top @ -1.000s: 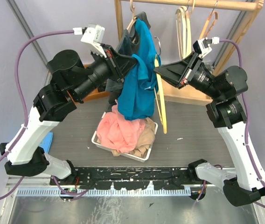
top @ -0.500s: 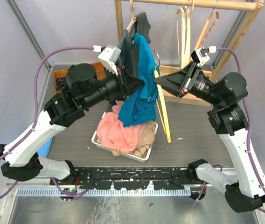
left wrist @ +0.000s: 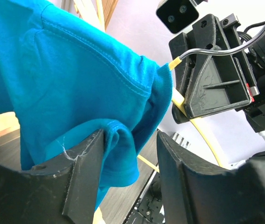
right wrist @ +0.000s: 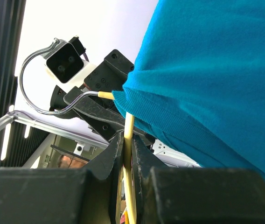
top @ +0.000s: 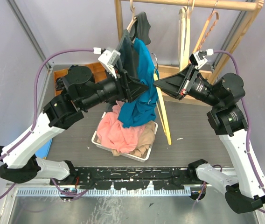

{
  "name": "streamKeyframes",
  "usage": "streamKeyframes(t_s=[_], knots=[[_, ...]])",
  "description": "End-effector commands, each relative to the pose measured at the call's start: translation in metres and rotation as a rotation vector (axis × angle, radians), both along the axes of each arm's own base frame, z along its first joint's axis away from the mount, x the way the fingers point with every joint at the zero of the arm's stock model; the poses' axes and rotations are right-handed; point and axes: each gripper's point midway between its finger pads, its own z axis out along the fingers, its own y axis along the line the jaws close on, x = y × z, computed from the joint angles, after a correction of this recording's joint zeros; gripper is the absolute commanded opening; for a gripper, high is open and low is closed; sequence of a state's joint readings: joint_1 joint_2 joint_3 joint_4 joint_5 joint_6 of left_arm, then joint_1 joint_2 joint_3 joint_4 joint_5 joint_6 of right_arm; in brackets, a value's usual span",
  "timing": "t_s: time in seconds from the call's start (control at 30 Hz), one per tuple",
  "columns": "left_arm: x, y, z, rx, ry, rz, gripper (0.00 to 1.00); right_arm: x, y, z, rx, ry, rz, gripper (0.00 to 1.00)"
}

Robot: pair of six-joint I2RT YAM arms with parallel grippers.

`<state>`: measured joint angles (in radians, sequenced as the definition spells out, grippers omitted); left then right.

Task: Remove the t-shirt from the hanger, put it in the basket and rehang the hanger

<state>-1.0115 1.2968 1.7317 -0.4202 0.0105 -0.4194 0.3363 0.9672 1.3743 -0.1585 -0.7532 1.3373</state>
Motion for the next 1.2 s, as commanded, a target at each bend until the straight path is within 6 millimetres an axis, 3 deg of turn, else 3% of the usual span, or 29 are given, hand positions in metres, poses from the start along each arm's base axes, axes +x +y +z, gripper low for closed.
streamKeyframes(t_s=[0.0,0.17,0.47,0.63,0.9,1.17], knots=[[-0.003,-0.005,0.018,-0.039,-0.048,-0.037,0.58,-0.018,-0.006,0.023,0.029,-0.134,0.004,0.01],[0.003,-0.013,0.017,-0.029,-0.055,-0.03,0.65,-0.018,-0.006,0.024,0.03,-0.135,0.003,0.01],[0.014,-0.023,0.018,-0.005,-0.084,-0.015,0.66,-0.018,-0.006,0.022,0.028,-0.131,0.001,0.01],[0.013,-0.017,0.022,-0.002,-0.108,-0.005,0.66,-0.018,-0.006,0.021,0.025,-0.13,0.002,0.01],[0.0,0.009,0.021,-0.003,-0.122,0.011,0.71,-0.018,-0.006,0.021,0.027,-0.126,0.001,0.01],[0.007,0.005,0.02,0.003,-0.136,0.027,0.72,-0.018,-0.006,0.021,0.027,-0.124,0.004,0.01]])
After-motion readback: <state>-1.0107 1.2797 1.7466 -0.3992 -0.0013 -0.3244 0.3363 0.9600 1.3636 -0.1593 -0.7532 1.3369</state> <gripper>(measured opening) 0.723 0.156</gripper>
